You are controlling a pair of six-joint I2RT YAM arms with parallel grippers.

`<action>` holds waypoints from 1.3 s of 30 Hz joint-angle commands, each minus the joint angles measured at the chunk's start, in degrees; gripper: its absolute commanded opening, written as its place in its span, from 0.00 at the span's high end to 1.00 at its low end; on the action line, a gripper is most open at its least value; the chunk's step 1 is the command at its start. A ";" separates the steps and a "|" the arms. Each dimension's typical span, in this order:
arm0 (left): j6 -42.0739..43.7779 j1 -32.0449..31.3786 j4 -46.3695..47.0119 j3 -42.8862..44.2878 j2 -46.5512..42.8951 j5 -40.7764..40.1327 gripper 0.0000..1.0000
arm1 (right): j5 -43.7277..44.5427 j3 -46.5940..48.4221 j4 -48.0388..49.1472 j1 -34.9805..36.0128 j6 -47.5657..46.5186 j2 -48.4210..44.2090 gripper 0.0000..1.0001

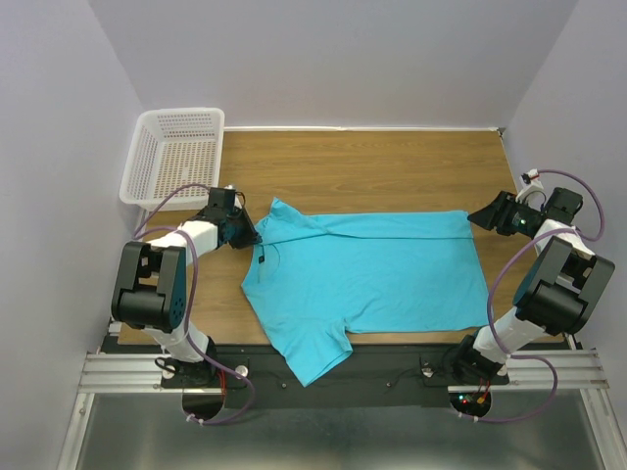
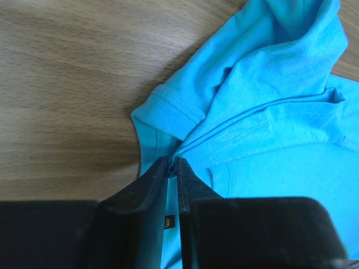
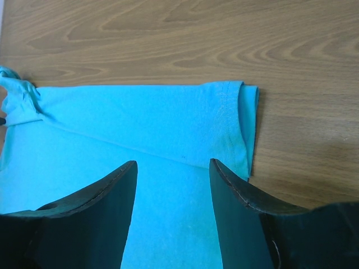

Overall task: Fold and stack the t-shirts
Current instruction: Fold the tshirt

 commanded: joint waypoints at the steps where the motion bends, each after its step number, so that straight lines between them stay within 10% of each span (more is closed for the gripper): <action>1: 0.89 -0.13 1.19 2.11 -0.93 0.28 0.82 | -1.22 0.83 0.10 -0.41 -0.62 -0.66 0.40; 5: 1.59 -0.13 -0.56 2.37 -3.47 0.89 1.00 | -1.31 0.83 0.10 -0.41 -0.62 -0.66 0.40; 39: -5.97 -5.66 -0.93 -10.90 -19.13 11.70 1.00 | -1.49 1.09 0.10 -0.41 -0.80 -0.49 0.40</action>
